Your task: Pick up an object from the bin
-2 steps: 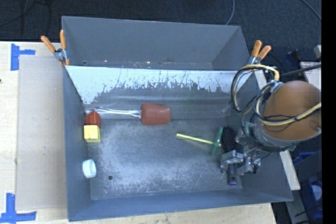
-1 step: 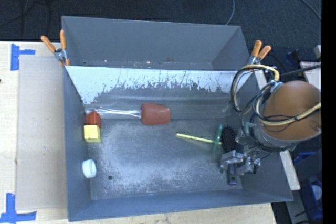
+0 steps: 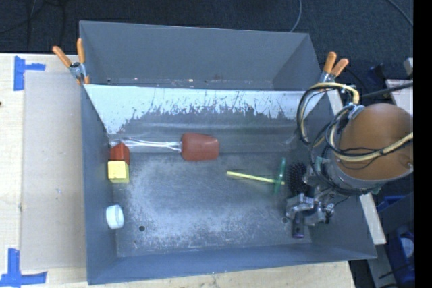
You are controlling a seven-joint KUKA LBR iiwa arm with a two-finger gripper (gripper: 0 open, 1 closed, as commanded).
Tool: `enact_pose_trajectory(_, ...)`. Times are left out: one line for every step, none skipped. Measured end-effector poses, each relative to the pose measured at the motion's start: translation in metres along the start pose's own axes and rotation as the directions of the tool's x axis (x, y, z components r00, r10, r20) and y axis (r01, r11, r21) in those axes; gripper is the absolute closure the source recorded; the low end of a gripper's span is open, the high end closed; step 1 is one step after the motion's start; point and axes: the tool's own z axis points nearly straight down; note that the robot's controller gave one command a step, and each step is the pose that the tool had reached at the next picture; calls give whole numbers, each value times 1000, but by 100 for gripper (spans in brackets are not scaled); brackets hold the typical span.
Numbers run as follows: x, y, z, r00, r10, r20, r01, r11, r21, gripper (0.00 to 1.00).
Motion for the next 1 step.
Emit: enact_pose_trajectory(2, 0, -10, 1000, 2, -5, -2, 1000, -2, 100)
